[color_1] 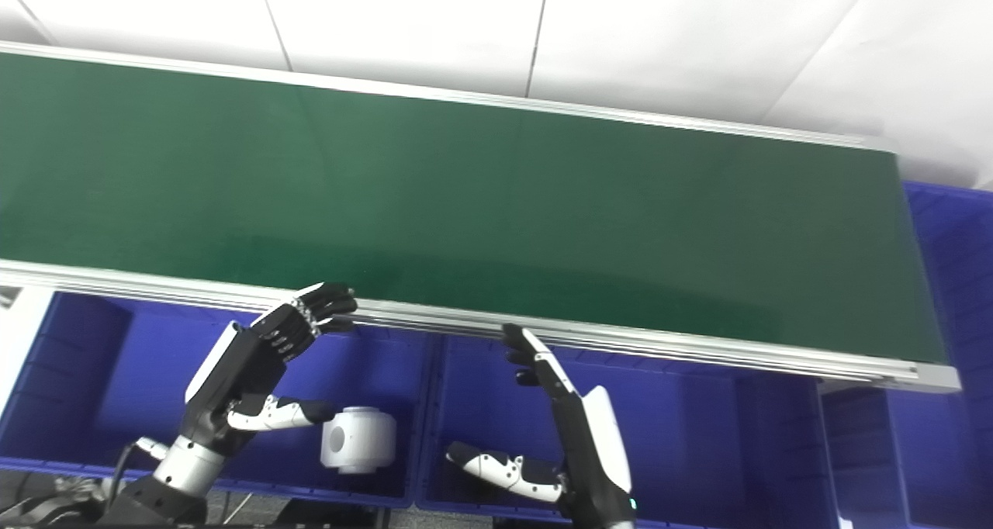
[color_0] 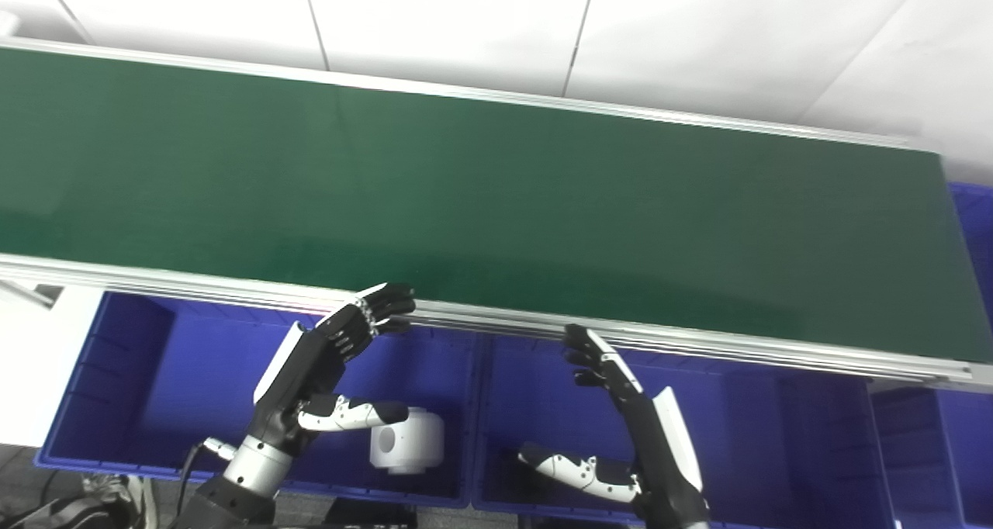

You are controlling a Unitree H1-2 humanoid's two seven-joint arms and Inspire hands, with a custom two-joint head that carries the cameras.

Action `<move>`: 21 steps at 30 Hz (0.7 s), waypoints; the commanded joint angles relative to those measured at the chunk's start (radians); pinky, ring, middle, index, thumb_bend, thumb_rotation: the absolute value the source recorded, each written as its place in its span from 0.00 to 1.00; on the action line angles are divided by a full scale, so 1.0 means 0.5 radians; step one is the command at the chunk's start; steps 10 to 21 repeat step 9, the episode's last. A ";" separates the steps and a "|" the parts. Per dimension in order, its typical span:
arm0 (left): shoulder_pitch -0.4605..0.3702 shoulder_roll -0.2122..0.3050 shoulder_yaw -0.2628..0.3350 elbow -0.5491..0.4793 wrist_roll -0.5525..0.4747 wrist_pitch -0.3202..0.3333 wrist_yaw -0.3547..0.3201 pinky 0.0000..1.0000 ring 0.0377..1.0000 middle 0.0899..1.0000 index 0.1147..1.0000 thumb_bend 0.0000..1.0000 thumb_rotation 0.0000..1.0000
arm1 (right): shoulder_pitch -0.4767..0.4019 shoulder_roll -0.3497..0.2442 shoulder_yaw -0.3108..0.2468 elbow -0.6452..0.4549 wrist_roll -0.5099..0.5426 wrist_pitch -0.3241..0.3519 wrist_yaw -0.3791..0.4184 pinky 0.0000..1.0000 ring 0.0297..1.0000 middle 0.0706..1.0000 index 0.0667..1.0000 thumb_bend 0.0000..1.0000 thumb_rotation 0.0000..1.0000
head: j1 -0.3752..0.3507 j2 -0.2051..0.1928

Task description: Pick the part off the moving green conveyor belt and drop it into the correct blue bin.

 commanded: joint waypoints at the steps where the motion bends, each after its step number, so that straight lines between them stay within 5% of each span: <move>1: 0.020 0.011 0.030 -0.049 0.001 -0.080 -0.055 0.77 0.83 0.84 0.78 0.81 0.29 | 0.013 0.040 0.023 -0.032 -0.019 0.040 -0.011 0.74 0.82 0.86 0.89 0.77 0.30 | -0.023 -0.005; 9: 0.001 -0.011 0.210 0.021 -0.079 -0.080 -0.298 0.76 0.81 0.83 0.79 0.81 0.24 | 0.002 0.127 0.062 0.044 -0.127 0.038 -0.093 0.77 0.84 0.88 0.90 0.76 0.32 | -0.132 -0.024; 21: 0.001 -0.011 0.210 0.021 -0.079 -0.080 -0.298 0.76 0.81 0.83 0.79 0.81 0.24 | 0.002 0.127 0.062 0.044 -0.127 0.038 -0.093 0.77 0.84 0.88 0.90 0.76 0.32 | -0.132 -0.024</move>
